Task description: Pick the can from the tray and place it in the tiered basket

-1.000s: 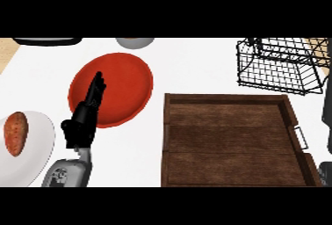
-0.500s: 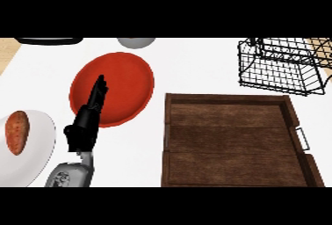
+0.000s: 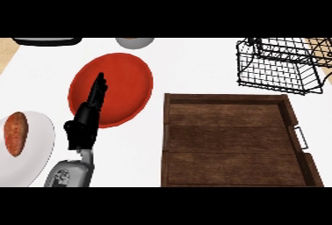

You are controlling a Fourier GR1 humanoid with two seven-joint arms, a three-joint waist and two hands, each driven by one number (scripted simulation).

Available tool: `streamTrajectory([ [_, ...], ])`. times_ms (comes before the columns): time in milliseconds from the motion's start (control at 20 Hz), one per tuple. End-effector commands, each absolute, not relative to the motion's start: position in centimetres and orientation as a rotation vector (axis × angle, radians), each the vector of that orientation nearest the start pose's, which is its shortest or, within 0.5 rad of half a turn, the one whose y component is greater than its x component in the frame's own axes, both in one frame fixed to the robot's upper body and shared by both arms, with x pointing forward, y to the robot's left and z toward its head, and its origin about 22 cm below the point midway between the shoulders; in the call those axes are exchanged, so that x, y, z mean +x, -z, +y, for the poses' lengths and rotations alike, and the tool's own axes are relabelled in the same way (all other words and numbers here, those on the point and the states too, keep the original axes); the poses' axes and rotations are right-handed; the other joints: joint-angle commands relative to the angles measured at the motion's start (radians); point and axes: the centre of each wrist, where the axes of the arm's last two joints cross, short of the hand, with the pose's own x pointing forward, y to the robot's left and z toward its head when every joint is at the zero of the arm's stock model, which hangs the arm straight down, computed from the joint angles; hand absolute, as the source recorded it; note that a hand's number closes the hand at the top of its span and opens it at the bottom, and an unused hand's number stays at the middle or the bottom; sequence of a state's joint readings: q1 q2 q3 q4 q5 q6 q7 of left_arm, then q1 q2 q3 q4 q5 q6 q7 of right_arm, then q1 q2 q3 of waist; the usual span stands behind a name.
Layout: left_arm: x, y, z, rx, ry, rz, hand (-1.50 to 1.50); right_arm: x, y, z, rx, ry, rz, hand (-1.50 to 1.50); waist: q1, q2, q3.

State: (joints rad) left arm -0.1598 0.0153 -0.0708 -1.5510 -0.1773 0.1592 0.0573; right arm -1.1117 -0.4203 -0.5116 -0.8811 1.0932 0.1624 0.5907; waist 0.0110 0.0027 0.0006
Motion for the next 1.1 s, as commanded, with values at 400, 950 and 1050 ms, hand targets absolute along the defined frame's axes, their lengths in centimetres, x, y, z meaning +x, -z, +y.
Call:
streamTrajectory([
  [400,26.2,-1.3,20.5,0.217,0.101,-1.644,0.00,36.8,-30.8,-41.3,-1.155,0.290,-1.189,-1.50,-0.030,-0.009,0.000],
  [950,25.7,-2.7,21.2,0.236,0.072,-1.639,0.00,21.2,-26.3,-50.7,-1.101,0.447,-1.200,-1.50,-0.056,-0.016,0.000],
  [1050,25.8,-3.2,23.0,0.235,0.055,-1.642,0.00,17.9,-24.9,-51.7,-1.052,0.402,-1.240,-1.50,-0.073,-0.022,0.000],
])
